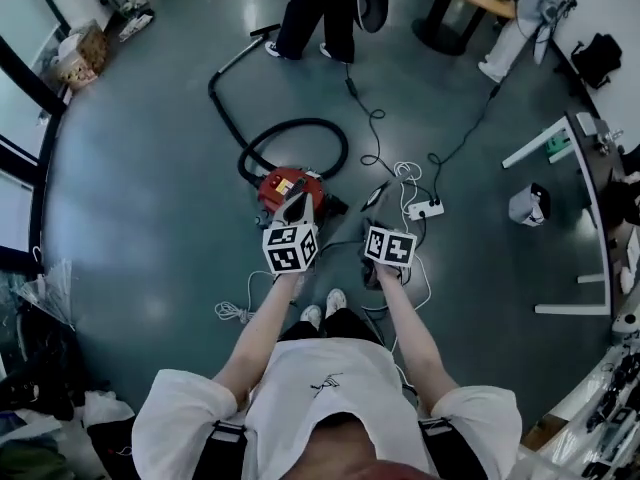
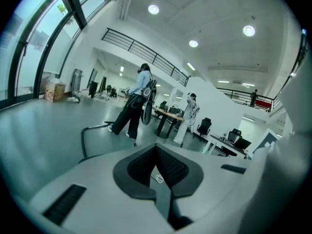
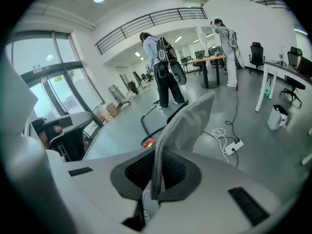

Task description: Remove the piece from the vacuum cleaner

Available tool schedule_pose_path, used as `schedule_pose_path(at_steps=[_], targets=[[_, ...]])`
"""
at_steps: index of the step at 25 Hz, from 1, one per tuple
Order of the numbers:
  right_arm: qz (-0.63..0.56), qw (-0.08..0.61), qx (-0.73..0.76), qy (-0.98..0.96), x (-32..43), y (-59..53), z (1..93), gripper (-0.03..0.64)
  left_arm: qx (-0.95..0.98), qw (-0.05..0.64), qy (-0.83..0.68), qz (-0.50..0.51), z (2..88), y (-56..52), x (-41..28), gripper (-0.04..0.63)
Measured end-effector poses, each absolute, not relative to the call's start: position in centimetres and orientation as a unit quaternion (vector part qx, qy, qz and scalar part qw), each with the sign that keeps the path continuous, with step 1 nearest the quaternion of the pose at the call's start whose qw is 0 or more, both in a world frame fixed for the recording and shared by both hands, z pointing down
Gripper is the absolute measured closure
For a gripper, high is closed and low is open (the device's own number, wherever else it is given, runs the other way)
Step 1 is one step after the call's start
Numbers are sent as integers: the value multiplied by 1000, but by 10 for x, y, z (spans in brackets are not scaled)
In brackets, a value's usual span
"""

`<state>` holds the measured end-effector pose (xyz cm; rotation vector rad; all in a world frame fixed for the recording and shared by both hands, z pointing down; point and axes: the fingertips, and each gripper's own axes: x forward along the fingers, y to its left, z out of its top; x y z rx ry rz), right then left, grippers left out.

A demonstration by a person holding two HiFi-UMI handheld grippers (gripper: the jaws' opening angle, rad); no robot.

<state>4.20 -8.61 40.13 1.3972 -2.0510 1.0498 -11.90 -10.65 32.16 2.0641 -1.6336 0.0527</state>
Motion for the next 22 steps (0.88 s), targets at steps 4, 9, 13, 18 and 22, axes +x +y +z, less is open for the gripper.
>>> schedule_pose_path(at_steps=[4, 9, 13, 18, 22], targets=[[348, 180, 500, -772, 29, -92, 343, 592, 776, 206, -596, -6, 273, -100, -119, 595], [302, 139, 508, -795, 6, -105, 283, 592, 793, 158, -587, -39, 206, -114, -131, 597], [265, 104, 519, -806, -7, -114, 246, 592, 806, 118, -579, -46, 172, -117, -139, 597], [234, 93, 532, -809, 12, -124, 230, 592, 812, 108, -571, -48, 169, -117, -128, 596], [206, 102, 551, -802, 35, -126, 221, 592, 816, 104, -568, -42, 172, -116, -118, 596]])
